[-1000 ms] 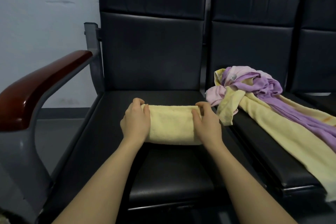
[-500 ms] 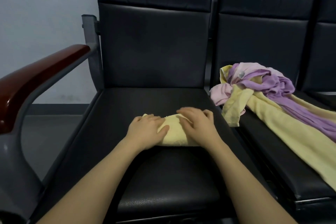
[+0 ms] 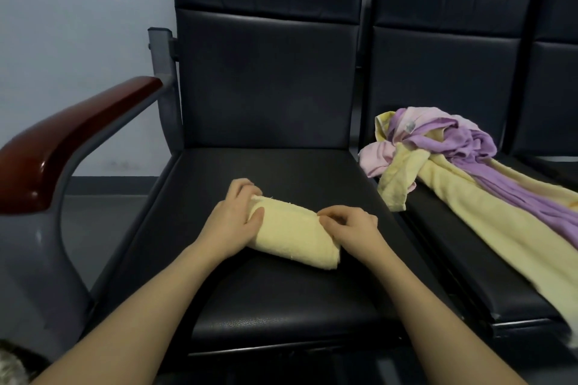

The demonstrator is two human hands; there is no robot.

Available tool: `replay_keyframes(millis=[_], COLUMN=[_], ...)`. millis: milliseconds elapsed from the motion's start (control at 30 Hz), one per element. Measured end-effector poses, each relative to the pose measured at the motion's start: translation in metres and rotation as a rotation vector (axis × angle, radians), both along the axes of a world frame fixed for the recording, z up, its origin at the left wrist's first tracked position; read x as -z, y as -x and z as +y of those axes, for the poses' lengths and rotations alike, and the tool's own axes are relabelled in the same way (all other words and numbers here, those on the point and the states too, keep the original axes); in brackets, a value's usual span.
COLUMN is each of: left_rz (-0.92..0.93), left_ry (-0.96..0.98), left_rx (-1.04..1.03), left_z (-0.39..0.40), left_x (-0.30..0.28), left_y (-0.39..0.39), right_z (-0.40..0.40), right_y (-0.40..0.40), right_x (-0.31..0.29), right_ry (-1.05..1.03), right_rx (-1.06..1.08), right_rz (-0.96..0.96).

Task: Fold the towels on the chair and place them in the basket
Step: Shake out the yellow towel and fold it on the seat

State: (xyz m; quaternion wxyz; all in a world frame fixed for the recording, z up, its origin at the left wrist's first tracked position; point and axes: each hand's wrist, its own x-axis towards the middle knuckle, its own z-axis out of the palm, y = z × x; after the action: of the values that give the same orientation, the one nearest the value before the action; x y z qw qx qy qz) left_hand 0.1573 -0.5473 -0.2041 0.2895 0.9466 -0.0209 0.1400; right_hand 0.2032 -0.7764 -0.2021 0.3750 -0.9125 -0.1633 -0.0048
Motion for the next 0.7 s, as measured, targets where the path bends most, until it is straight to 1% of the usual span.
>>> replay_keyframes(millis=[33, 100, 200, 333, 400, 533, 600, 700], left_rz=[-0.024, -0.031, 0.093, 0.216, 0.239, 0.238, 0.212, 0.121], left_ry=[0.002, -0.088, -0.217, -0.216, -0.201, -0.234, -0.191, 0.047], left_rx=[-0.019, -0.046, -0.105, -0.175, -0.208, -0.218, -0.206, -0.166], left_z=[0.000, 0.000, 0.001, -0.001, -0.001, -0.002, -0.005, -0.007], left_x=[0.000, 0.000, -0.001, 0.000, -0.001, 0.000, 0.000, -0.001], left_y=[0.003, 0.006, 0.007, 0.005, 0.004, 0.003, 0.006, 0.017], right_z=[-0.002, -0.005, -0.003, 0.000, 0.002, 0.007, 0.008, 0.006], right_y=[0.002, 0.006, 0.014, 0.018, 0.019, 0.022, 0.025, 0.031], right_x=[0.000, 0.000, 0.001, 0.002, 0.002, 0.004, 0.002, 0.002], right_ry=[-0.013, 0.034, 0.162, 0.241, 0.258, 0.276, 0.263, 0.236], right_rx=[0.019, 0.039, 0.032, -0.004, -0.016, -0.064, -0.102, -0.132], right_rz=[0.000, 0.013, 0.009, -0.013, -0.028, -0.071, -0.091, -0.117])
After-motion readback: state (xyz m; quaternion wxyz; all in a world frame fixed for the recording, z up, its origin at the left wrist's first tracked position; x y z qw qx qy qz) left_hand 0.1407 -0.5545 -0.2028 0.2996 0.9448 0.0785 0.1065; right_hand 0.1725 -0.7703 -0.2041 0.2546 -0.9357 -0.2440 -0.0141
